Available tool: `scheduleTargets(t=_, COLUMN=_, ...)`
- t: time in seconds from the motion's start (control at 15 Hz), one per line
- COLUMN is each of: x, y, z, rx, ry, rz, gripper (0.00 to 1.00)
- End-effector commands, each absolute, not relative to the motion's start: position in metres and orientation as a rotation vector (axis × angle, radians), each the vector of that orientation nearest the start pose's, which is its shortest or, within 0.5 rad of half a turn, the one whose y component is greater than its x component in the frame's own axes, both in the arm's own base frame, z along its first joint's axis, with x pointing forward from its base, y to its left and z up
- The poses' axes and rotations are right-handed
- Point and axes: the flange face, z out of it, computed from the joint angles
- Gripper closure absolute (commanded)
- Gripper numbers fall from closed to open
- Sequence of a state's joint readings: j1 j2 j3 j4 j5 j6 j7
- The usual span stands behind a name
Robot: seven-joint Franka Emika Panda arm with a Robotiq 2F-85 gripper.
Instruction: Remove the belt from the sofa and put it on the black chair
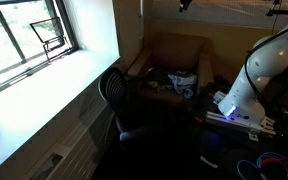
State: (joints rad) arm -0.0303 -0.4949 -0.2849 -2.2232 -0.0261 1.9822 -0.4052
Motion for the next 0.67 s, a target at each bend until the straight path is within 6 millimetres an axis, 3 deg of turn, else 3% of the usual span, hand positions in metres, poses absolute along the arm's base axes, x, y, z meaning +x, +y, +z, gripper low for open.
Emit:
scheduleTargets(t=0.0, x=0.404, y=-0.154, z=0.581, rx=-3.088, ry=-0.177, rz=-0.402, gripper=0.00)
scheduleTargets(t=0.07, x=0.419, y=-0.154, z=0.553, rx=-3.105, ry=-0.174, rz=-0.289, gripper=0.00)
scheduleTargets(t=0.27, x=0.439, y=-0.166, z=0.482, rx=-3.054, ry=-0.154, rz=-0.042, gripper=0.00)
scheduleTargets(t=0.6, x=0.459, y=-0.221, z=0.358, rx=-2.998, ry=0.012, rz=0.378, gripper=0.00)
